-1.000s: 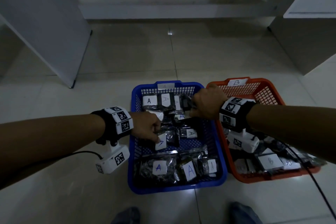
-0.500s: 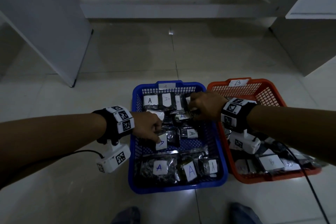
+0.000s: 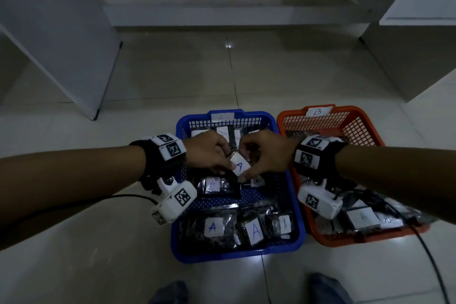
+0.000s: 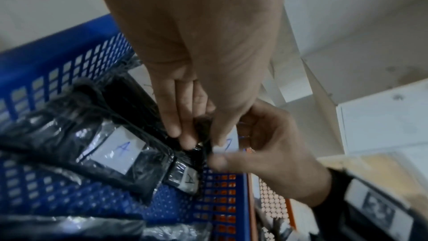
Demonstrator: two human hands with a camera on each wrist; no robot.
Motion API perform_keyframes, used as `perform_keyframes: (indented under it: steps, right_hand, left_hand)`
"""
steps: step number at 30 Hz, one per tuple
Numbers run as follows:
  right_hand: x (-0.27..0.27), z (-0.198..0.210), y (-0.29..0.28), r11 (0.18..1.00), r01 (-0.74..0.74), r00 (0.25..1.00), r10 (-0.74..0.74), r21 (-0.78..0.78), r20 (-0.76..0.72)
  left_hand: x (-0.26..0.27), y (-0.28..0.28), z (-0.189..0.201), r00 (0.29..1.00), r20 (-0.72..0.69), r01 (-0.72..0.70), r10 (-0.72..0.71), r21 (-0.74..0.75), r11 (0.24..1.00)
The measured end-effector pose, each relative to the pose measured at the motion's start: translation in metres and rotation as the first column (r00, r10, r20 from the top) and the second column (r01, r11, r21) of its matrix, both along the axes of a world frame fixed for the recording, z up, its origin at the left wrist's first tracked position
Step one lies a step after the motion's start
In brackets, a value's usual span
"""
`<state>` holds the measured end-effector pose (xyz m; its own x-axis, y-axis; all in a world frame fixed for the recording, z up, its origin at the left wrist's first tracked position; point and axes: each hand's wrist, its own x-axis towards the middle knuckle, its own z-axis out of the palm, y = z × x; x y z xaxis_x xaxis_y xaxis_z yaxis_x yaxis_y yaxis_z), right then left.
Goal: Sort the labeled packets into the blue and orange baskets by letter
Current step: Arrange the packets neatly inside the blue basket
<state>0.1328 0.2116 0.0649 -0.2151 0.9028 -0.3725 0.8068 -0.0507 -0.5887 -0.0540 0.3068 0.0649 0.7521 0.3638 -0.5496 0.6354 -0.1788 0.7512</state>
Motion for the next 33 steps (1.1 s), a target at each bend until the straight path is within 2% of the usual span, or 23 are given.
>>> perform_keyframes:
  steps: [2, 4, 5, 7, 8, 9, 11, 13, 14, 17, 21, 28, 33]
  right_hand:
    - [-0.004, -0.005, 0.0, 0.992, 0.076, 0.996, -0.072, 0.096, -0.046]
    - [0.0, -0.006, 0.003, 0.986, 0.097, 0.995, -0.091, 0.139, -0.047]
    - [0.004, -0.005, 0.004, 0.989, 0.085, 0.996, -0.084, 0.123, -0.011]
    - [0.012, 0.001, 0.004, 0.999, -0.002, 0.99, -0.005, 0.046, 0.143]
    - [0.015, 0.003, 0.002, 0.997, -0.071, 0.967, 0.068, 0.005, 0.246]
    - [0.017, 0.005, -0.001, 0.989, -0.146, 0.926, 0.149, -0.034, 0.347]
    - [0.017, 0.006, -0.008, 0.96, -0.265, 0.822, 0.275, -0.093, 0.498]
    - [0.015, 0.004, -0.016, 0.942, -0.315, 0.757, 0.322, -0.115, 0.568]
    - [0.013, 0.002, -0.02, 0.936, -0.335, 0.737, 0.332, -0.109, 0.589]
    - [0.013, -0.003, -0.024, 0.926, -0.369, 0.704, 0.335, -0.081, 0.626]
    - [0.012, -0.009, -0.024, 0.927, -0.37, 0.689, 0.318, -0.061, 0.652]
    - [0.016, -0.016, -0.023, 0.929, -0.367, 0.71, 0.305, -0.035, 0.635]
    - [0.018, -0.016, -0.021, 0.934, -0.356, 0.745, 0.293, -0.014, 0.599]
  left_hand:
    - [0.001, -0.003, 0.002, 0.998, 0.009, -0.055, 0.056, -0.057, 0.997]
    - [-0.001, 0.0, 0.006, 0.997, 0.017, -0.071, 0.072, -0.046, 0.996]
    - [-0.003, 0.006, 0.008, 0.998, 0.016, -0.058, 0.058, 0.014, 0.998]
    - [-0.008, 0.023, 0.013, 1.0, -0.001, 0.013, -0.013, 0.256, 0.967]
    - [-0.012, 0.032, 0.016, 0.997, -0.032, 0.083, -0.076, 0.411, 0.908]
    - [-0.015, 0.039, 0.019, 0.984, -0.088, 0.176, -0.152, 0.547, 0.818]
    - [-0.023, 0.045, 0.02, 0.918, -0.25, 0.395, -0.309, 0.656, 0.643]
    - [-0.027, 0.037, 0.013, 0.814, -0.39, 0.58, -0.43, 0.596, 0.556]
    - [-0.028, 0.03, 0.009, 0.775, -0.417, 0.631, -0.475, 0.549, 0.548]
    - [-0.028, 0.007, -0.006, 0.706, -0.405, 0.708, -0.581, 0.418, 0.57]
    - [-0.029, -0.015, -0.015, 0.544, -0.472, 0.839, -0.693, 0.303, 0.452]
    - [-0.025, -0.021, -0.016, 0.452, -0.561, 0.892, -0.693, 0.261, 0.37]
    - [-0.03, -0.021, -0.018, 0.503, -0.537, 0.862, -0.678, 0.246, 0.444]
